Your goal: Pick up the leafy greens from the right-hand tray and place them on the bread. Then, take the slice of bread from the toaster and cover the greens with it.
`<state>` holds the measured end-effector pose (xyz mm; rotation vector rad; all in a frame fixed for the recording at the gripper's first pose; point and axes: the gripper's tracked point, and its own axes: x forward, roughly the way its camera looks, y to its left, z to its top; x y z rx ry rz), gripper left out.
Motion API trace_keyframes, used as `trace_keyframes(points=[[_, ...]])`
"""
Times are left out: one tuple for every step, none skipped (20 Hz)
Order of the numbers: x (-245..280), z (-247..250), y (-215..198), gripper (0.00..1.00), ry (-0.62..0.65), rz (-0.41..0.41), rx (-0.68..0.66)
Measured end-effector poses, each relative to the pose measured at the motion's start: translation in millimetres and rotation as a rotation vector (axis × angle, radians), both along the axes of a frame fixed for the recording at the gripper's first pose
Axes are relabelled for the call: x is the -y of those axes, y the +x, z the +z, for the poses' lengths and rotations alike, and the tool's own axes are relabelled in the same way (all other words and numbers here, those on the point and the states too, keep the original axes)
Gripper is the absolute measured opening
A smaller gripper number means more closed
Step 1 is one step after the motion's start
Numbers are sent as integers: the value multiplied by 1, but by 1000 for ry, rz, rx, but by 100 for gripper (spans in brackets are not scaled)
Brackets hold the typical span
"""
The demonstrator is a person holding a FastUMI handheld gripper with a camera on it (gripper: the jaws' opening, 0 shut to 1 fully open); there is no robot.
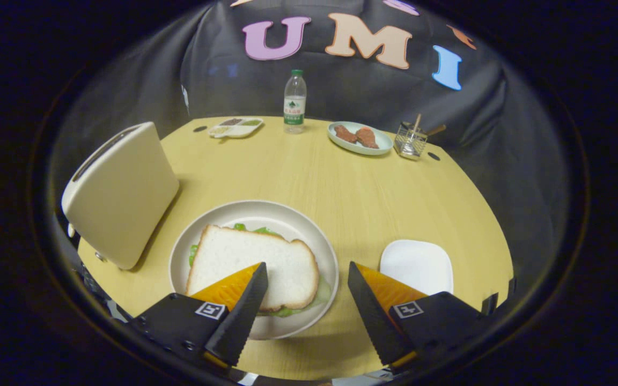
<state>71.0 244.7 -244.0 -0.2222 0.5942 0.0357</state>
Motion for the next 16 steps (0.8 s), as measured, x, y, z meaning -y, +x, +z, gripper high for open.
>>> trace_keyframes(points=[[-1, 7, 2, 97, 17, 4, 27], [-2, 17, 5, 97, 35, 9, 57], [-3, 25, 8, 97, 53, 14, 85], [-5, 35, 12, 97, 69, 15, 113], [-6, 45, 14, 97, 82, 15, 140], [-9, 57, 17, 97, 96, 19, 166], [-11, 67, 21, 97, 108, 23, 195], [-15, 82, 24, 97, 121, 33, 231], [-18, 97, 26, 97, 131, 39, 269], [-19, 112, 28, 97, 141, 49, 302], [-21, 128, 31, 96, 153, 58, 344], [-22, 146, 33, 97, 166, 62, 382], [-21, 163, 35, 97, 182, 65, 419], [-21, 180, 36, 96, 200, 68, 457], [-21, 197, 35, 96, 220, 75, 495], [-20, 214, 35, 96, 238, 79, 536]])
